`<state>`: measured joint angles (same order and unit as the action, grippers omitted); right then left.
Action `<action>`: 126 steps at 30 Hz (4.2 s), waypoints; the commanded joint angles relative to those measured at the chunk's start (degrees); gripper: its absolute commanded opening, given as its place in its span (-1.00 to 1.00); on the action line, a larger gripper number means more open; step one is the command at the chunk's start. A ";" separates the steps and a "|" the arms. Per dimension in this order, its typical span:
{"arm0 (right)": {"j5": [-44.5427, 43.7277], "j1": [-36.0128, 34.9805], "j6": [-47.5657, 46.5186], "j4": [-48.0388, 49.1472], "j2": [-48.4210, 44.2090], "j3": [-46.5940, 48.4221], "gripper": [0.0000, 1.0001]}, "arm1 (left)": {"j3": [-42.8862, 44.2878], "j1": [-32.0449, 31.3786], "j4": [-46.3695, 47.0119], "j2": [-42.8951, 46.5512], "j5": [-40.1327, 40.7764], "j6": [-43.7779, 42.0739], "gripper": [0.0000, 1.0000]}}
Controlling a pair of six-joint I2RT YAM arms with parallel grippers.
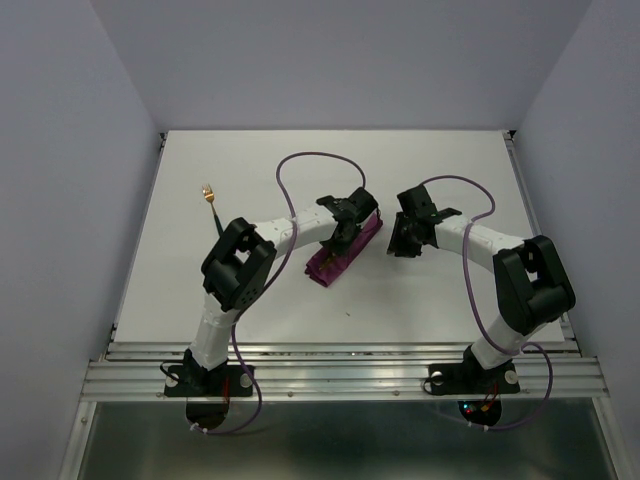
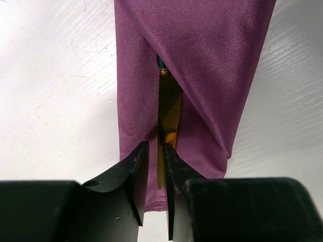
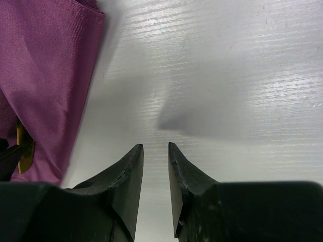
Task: Fold the napkin into a case and place the utensils inside
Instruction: Insert the knife into the folded napkin.
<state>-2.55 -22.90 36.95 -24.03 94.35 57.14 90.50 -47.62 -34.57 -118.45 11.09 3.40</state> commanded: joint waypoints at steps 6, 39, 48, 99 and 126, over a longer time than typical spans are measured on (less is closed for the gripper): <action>-0.18 0.04 0.23 -0.05 -2.06 0.51 -0.36 | 3.46 0.15 -1.56 -0.73 1.13 -1.38 -0.42; 0.00 0.04 0.23 -0.05 -2.32 0.34 -0.36 | -1.91 0.95 3.28 -2.84 -3.98 -1.82 -0.34; 0.09 0.04 0.32 -0.14 -2.41 0.42 -0.36 | 0.64 1.12 1.52 -0.46 1.65 -2.08 -0.35; 14.32 -1.10 15.25 19.71 4.52 0.86 -0.20 | 0.47 4.90 4.95 3.14 -2.92 -5.94 -0.42; 17.93 -3.74 24.93 32.38 15.96 0.69 -0.58 | 1.61 7.19 4.77 2.17 -8.10 -6.83 -0.42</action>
<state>16.29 -25.98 61.95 8.08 109.38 56.73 90.80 -40.75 -30.20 -119.68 3.62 -2.55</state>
